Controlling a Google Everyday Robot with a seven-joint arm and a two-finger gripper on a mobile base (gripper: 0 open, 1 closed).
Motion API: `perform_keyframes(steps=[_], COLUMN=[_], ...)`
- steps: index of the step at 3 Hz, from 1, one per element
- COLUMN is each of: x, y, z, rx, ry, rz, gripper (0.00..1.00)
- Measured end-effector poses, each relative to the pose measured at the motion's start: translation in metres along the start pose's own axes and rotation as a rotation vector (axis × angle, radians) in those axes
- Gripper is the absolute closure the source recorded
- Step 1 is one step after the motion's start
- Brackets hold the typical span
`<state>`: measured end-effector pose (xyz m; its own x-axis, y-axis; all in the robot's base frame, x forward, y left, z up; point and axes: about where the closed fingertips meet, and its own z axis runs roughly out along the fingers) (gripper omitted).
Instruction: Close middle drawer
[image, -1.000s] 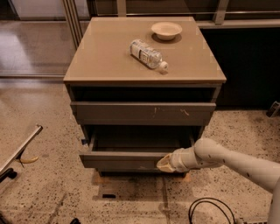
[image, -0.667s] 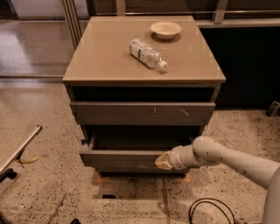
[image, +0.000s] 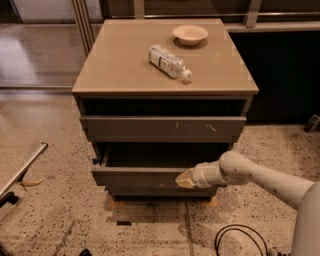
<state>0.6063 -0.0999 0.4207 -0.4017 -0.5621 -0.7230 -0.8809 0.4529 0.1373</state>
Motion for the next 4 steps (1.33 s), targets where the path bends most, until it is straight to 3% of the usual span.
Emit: perform_keyframes(steps=[1,2,3,4], x=[0.000,-0.009,-0.008,-0.014], y=[0.001,-0.015,-0.014,-0.025], z=[0.000,0.005,0.005,0.010], rx=[0.000,-0.018,-0.018,-0.037], ry=[0.000,-0.052,-0.052,-0.098], rz=[0.000,0.065,0.065,0.114], gripper=[1.00,1.00,1.00,1.00])
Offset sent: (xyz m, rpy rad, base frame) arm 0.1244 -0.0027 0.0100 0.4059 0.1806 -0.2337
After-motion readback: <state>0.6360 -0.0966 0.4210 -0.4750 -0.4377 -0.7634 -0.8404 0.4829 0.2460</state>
